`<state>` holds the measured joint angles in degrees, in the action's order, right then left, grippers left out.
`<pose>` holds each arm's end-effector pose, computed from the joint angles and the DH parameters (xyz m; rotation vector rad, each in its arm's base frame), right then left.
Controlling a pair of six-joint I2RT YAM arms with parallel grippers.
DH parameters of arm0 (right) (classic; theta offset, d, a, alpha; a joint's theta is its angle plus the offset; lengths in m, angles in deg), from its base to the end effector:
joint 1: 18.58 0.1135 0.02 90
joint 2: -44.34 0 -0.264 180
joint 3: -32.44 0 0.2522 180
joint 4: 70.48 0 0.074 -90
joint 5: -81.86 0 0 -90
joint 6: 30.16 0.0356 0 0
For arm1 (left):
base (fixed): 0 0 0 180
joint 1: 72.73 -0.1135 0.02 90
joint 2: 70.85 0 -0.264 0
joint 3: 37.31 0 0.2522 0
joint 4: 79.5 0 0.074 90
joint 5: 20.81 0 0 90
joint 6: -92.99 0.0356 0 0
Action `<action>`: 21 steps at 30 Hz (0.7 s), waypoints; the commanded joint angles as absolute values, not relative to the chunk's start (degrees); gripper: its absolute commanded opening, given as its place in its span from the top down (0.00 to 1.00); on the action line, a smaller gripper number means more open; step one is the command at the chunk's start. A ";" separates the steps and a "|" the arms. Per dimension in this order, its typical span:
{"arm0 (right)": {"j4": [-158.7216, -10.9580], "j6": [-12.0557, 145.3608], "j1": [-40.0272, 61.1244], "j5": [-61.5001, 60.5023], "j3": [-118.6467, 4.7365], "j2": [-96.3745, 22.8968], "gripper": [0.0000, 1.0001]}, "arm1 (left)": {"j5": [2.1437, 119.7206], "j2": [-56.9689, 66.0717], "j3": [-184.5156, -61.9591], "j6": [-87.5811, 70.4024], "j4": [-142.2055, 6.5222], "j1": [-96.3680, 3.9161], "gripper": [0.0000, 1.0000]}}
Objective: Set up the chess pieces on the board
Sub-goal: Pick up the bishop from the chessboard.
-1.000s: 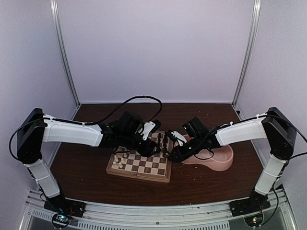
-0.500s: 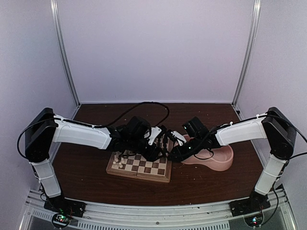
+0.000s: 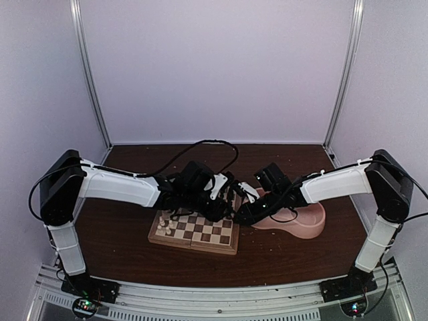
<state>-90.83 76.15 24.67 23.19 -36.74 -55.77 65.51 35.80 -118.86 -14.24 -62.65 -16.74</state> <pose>0.2408 0.2519 0.1623 -0.8578 2.4774 1.0904 0.2249 -0.3374 0.1862 0.8331 2.2641 -0.7035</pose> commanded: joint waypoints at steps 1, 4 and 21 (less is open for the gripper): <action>-89.36 76.54 24.55 24.13 -36.30 -55.59 0.86 | 66.33 37.23 -120.68 -14.37 -65.16 -16.49 0.48; -89.28 76.62 24.53 24.38 -36.25 -55.58 0.86 | 64.26 37.53 -120.63 -14.18 -65.30 -16.48 0.47; -88.84 76.97 24.57 25.43 -36.25 -55.84 0.86 | 67.11 38.56 -122.85 -13.62 -63.74 -16.48 0.56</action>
